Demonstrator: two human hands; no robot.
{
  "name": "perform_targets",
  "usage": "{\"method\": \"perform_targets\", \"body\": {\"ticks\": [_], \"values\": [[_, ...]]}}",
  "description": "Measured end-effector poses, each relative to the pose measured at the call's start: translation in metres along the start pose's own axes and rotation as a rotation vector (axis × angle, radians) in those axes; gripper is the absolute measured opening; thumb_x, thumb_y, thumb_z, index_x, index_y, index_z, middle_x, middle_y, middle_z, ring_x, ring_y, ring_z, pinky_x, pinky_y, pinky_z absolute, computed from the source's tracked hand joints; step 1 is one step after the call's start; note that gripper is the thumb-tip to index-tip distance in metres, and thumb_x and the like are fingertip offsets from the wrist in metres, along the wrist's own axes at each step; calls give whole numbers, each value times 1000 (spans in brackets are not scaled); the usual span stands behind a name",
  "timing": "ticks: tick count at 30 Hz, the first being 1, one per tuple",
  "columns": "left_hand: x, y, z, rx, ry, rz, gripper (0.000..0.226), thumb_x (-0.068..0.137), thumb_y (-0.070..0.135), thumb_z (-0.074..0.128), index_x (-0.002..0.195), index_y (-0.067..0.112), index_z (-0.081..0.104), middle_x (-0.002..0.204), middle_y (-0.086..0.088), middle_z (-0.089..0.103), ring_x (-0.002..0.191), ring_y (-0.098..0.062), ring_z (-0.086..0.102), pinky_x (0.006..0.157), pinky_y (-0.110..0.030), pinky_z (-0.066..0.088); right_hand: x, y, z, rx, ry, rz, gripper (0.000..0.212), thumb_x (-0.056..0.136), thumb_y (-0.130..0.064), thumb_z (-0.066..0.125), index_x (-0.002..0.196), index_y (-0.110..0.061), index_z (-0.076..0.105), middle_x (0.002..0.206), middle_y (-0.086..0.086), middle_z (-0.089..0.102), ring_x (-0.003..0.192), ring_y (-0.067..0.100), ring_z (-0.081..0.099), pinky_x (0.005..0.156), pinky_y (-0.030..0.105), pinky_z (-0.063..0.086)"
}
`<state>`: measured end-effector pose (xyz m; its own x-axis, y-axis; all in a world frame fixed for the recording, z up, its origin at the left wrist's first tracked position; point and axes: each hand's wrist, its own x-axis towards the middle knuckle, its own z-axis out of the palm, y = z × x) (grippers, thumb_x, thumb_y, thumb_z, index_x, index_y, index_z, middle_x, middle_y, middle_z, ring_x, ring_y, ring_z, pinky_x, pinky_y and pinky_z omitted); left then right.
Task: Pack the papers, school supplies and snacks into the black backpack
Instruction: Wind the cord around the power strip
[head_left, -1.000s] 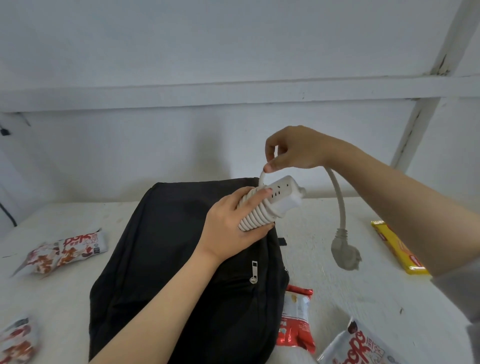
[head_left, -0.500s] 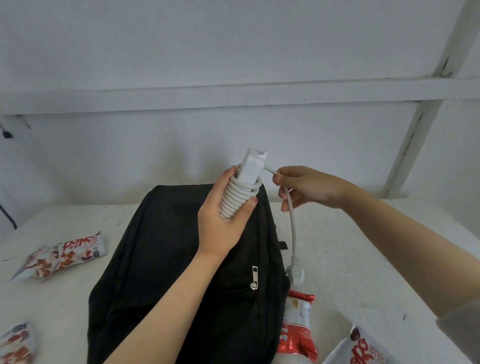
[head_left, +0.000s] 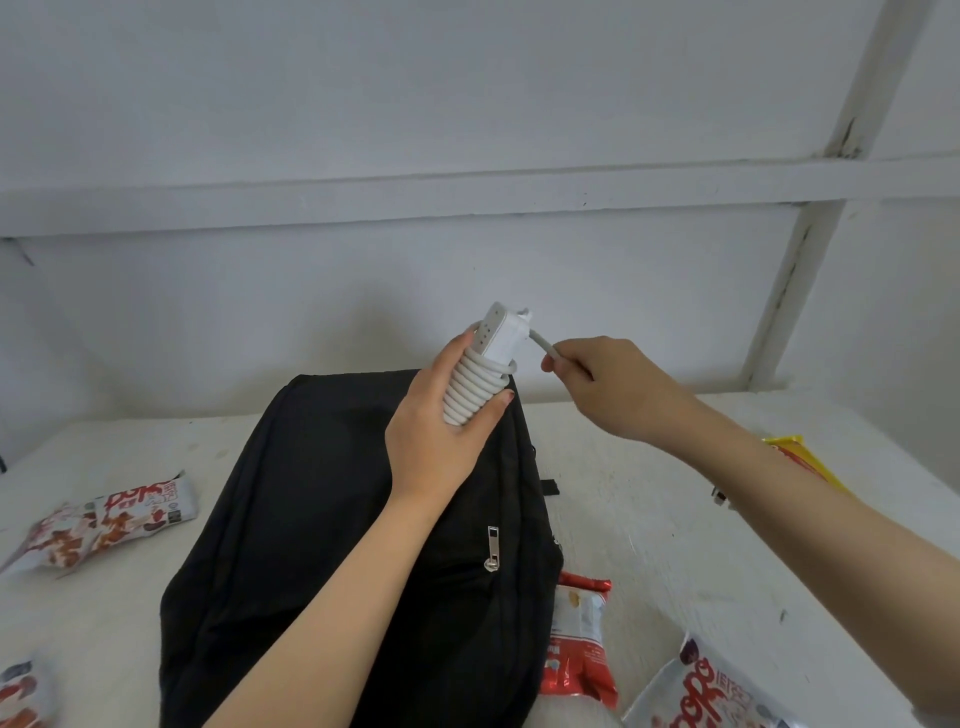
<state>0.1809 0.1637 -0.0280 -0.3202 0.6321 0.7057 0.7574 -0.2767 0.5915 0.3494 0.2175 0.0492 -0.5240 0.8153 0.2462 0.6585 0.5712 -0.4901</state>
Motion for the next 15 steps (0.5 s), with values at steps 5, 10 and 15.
{"method": "perform_targets", "body": {"ticks": [5, 10, 15], "values": [[-1, 2, -3, -23, 9, -16, 60, 77, 52, 63, 132, 33, 44, 122, 17, 56, 101, -3, 57, 78, -20, 52, -8, -10, 8, -5, -8, -13, 38, 99, -23, 33, 101, 1, 62, 66, 1, 50, 52, 13, 38, 52, 27, 32], [0, 5, -5, -40, 6, -40, 58, 76, 52, 64, 128, 35, 46, 117, 19, 56, 96, -2, 57, 73, -14, 49, -15, -17, 17, -39, -49, -29, 35, 99, -24, 34, 88, -4, 61, 62, -2, 47, 52, 10, 41, 50, 25, 29], [2, 4, -3, -25, -22, -70, 60, 73, 51, 70, 127, 39, 45, 112, 21, 57, 92, -1, 57, 72, -14, 47, -22, -22, 26, -179, -104, -43, 38, 101, -25, 31, 63, -18, 34, 64, -2, 43, 54, 9, 38, 48, 23, 26]]}}
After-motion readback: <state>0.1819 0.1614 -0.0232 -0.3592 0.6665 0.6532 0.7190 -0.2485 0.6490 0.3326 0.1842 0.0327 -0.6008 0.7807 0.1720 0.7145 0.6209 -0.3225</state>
